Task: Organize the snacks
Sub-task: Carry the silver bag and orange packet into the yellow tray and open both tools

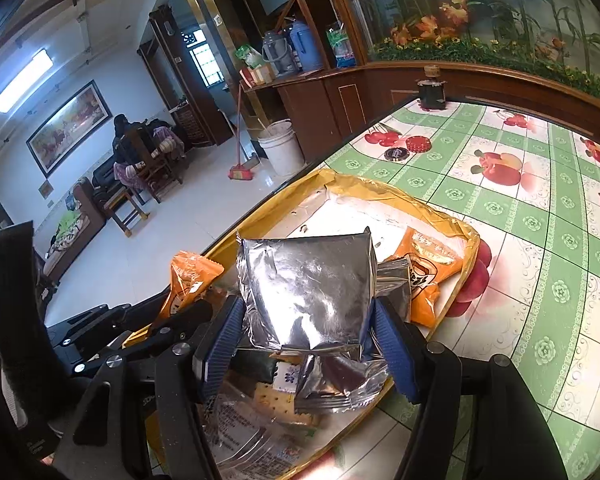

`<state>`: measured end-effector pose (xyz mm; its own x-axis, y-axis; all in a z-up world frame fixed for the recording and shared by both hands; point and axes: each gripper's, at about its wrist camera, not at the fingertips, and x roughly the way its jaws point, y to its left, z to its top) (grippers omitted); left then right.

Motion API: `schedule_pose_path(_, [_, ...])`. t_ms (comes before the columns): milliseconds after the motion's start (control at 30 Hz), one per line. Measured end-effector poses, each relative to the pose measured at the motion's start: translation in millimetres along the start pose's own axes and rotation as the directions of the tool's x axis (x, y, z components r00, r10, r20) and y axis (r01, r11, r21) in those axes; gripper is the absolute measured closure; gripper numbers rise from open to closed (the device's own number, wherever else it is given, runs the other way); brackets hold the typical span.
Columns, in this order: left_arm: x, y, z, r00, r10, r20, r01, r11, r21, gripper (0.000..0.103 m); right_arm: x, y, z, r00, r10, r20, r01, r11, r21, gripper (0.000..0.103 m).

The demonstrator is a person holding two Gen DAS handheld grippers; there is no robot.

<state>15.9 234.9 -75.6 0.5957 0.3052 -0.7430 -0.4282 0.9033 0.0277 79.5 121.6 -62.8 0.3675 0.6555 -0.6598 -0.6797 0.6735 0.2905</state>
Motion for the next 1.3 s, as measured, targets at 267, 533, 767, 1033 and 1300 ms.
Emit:
schedule_pose_path(267, [1.8,-2.1,2.4,1.0,0.0,0.001,0.0,1.0,0.008,0.069,4.7,-4.7,4.5,1.0,-0.012,0.01,0.012,1.0,0.012,0.036])
schedule_pose_path(533, [14.0,-8.0,18.2,1.0,0.006,-0.016,-0.006,0.999,0.032,0.068,14.7,-17.3,19.2,0.999,-0.031,0.026,0.03,0.999,0.031,0.036])
schedule_pose_path(767, [12.2,-5.0,21.1,0.999,-0.026,-0.034,0.026,1.0,0.017,0.069,25.0,-25.4,38.6,0.999,-0.029,0.029,0.027,0.998,0.057,0.036])
schedule_pose_path(1033, [13.7,-14.3,18.0,0.999,-0.029,-0.043,0.031,0.998,0.051,0.069,47.2,-16.7,48.3,0.999,-0.032,-0.016,0.033,0.999,0.031,0.036])
schedule_pose_path(1300, [11.1,-19.2,14.6,1.0,-0.02,-0.023,0.022,0.997,0.074,0.069,55.7,-14.7,46.3,0.998,-0.031,-0.051,0.033,0.999,0.028,0.031])
